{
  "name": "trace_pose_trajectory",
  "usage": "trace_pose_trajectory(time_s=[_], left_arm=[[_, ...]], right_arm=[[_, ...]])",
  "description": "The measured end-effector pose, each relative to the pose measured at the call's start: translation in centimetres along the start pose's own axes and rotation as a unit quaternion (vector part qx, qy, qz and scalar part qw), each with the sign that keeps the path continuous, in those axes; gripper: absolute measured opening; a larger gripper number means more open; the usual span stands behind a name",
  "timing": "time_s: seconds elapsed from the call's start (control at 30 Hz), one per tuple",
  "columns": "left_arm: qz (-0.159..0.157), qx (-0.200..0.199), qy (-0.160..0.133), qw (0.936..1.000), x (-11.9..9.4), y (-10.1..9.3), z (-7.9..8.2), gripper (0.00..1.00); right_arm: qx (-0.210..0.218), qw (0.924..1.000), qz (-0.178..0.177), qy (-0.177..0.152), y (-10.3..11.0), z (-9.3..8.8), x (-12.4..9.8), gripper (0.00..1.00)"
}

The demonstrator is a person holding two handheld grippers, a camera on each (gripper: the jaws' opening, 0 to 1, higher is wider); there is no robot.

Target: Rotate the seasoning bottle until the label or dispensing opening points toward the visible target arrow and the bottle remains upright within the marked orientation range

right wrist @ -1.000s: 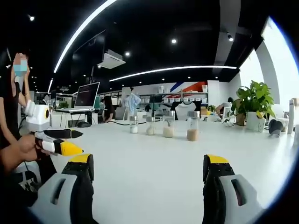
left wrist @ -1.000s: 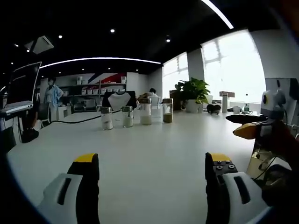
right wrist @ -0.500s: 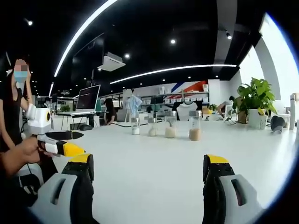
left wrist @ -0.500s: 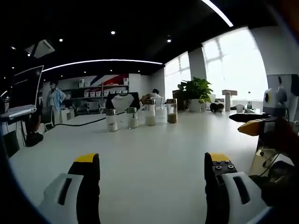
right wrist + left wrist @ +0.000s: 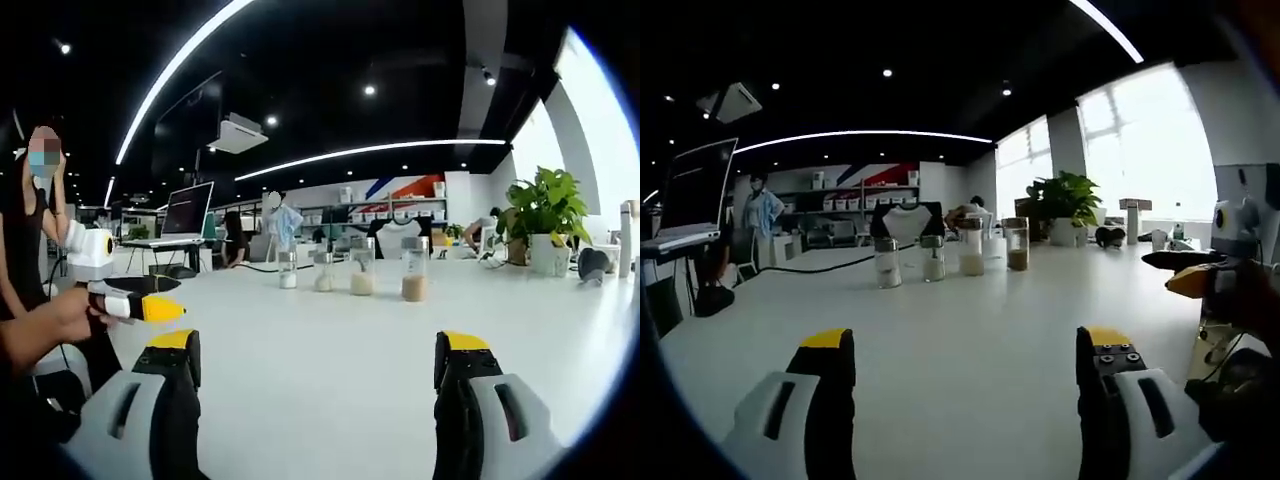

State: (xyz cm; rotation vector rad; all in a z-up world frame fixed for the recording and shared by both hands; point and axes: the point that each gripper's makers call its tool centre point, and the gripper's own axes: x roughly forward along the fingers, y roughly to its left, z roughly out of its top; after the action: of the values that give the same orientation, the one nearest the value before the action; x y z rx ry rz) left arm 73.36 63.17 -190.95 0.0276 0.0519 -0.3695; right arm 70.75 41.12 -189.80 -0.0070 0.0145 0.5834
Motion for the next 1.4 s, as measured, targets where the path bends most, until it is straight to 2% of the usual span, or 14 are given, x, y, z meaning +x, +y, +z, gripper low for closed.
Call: trace_pose_trajectory(time_s=[0.07, 0.13, 0.27, 0.33, 0.57, 0.7, 0.83, 1.13, 1.27, 1.4], left_arm=[[0.000, -0.003, 0.001, 1.0000, 0.5, 0.6, 0.3, 0.97], [-0.001, -0.023, 0.007, 0.9997, 0.6, 0.6, 0.5, 0.97], [-0.003, -0.033, 0.009, 0.9994, 0.5, 0.5, 0.8, 0.97], [0.001, -0.015, 0.008, 0.9998, 0.5, 0.7, 1.0, 0.97], [0.005, -0.004, -0.006, 1.0000, 1.5, 1.6, 2.9, 0.97], [0.010, 0.033, -0.013, 0.9993, 3.0, 2.7, 3.8, 0.96], [0.010, 0.039, -0.017, 0.9990, 4.4, 3.7, 4.0, 0.91], [0.010, 0.022, -0.011, 0.9997, 6.6, 4.8, 4.4, 0.92], [0.005, 0.023, 0.015, 0.9996, 7.7, 5.3, 3.9, 0.94], [0.016, 0.026, 0.016, 0.9994, 8.6, 6.3, 4.4, 0.96]], right_arm=[[0.000, 1.0000, -0.001, 0.000, 0.0, 0.0, 0.0, 0.99], [-0.002, 1.0000, 0.001, 0.001, 0.0, 0.0, 0.0, 0.99], [-0.005, 1.0000, 0.001, -0.001, 0.1, 0.1, 0.1, 0.99], [-0.004, 1.0000, 0.001, 0.000, 0.1, 0.0, 0.1, 0.99], [-0.004, 1.0000, 0.006, 0.000, 0.5, -0.1, 0.3, 0.99], [-0.007, 1.0000, 0.006, -0.004, 0.6, 0.2, 0.2, 0.99], [-0.015, 0.9998, 0.006, -0.009, 0.6, 0.5, 0.2, 0.99], [0.002, 0.9999, 0.009, -0.005, 0.2, 0.1, 0.2, 0.99], [0.002, 0.9998, 0.015, -0.011, 0.5, 0.5, 0.0, 0.99], [0.004, 0.9997, 0.019, -0.017, 0.7, 0.8, 0.0, 0.99]])
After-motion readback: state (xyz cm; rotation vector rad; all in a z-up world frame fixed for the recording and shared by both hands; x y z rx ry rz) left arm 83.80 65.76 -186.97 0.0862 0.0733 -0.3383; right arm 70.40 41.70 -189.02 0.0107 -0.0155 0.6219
